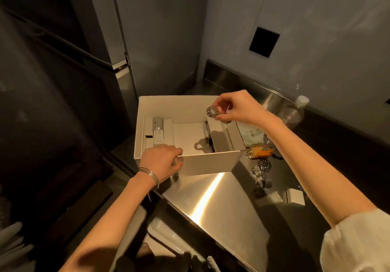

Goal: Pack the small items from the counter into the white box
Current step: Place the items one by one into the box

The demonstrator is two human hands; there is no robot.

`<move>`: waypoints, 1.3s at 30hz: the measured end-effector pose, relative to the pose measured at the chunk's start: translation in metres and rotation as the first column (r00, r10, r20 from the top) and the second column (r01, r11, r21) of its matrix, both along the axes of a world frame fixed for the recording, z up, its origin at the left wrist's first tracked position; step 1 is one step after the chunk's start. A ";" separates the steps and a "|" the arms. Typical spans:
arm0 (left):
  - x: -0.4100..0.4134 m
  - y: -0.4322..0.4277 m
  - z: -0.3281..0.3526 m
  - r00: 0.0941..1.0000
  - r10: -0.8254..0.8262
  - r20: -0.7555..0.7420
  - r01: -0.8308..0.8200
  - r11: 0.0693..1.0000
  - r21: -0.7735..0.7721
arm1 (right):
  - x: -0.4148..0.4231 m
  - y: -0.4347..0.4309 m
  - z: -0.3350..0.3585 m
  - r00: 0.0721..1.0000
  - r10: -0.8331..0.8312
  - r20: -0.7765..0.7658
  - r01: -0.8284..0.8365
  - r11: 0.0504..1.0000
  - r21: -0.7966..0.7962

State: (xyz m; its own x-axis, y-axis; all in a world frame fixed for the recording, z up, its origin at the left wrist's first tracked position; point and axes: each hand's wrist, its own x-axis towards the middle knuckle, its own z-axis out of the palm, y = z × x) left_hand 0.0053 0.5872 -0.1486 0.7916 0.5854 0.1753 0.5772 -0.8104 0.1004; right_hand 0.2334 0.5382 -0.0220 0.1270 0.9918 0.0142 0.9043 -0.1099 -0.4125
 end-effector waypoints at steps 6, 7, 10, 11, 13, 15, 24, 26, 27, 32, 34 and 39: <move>0.000 0.000 0.000 0.999 -0.017 0.047 0.017 1.000 -0.009 | -0.019 0.101 -0.095 0.938 0.055 0.342 0.011 0.982 -0.188; 0.000 0.000 -0.001 0.999 -0.022 0.047 0.023 1.000 -0.019 | -0.019 0.109 -0.107 0.931 0.056 0.361 0.019 0.980 -0.200; -0.001 0.003 0.000 0.998 -0.028 0.058 0.029 0.999 -0.015 | -0.016 0.119 -0.134 0.924 0.036 0.380 0.040 0.981 -0.192; -0.002 0.004 0.000 0.997 -0.034 0.064 0.034 0.999 0.002 | -0.014 0.118 -0.141 0.929 0.022 0.368 0.049 0.982 -0.184; -0.003 0.005 -0.001 0.998 -0.034 0.052 0.032 0.999 0.031 | -0.008 0.117 -0.156 0.945 -0.014 0.328 0.078 0.980 -0.183; -0.003 0.004 -0.003 0.999 -0.019 0.049 0.017 0.999 0.031 | -0.002 0.115 -0.166 0.969 -0.068 0.239 0.118 0.972 -0.202; -0.002 0.005 -0.001 0.997 -0.035 0.074 0.031 0.998 0.054 | 0.011 0.107 -0.141 0.985 -0.169 0.035 0.173 0.971 -0.165; -0.001 0.006 -0.002 0.997 -0.030 0.070 0.025 0.997 0.068 | 0.016 0.091 -0.121 0.981 -0.193 0.003 0.193 0.976 -0.098; -0.001 0.007 -0.003 0.997 -0.026 0.070 0.021 0.997 0.072 | 0.020 0.079 -0.109 0.984 -0.178 -0.004 0.178 0.983 -0.055; -0.001 0.009 -0.008 0.995 -0.038 0.094 0.032 0.998 0.061 | 0.039 -0.011 -0.060 0.988 -0.152 -0.026 0.154 0.986 0.062; -0.002 0.009 -0.010 0.995 -0.024 0.096 0.022 0.999 0.023 | 0.048 -0.049 -0.064 0.977 -0.206 -0.062 0.209 0.977 0.049; -0.002 0.007 -0.007 0.998 -0.006 0.062 0.008 1.000 -0.027 | 0.081 -0.121 -0.113 0.932 -0.363 -0.022 0.358 0.926 -0.121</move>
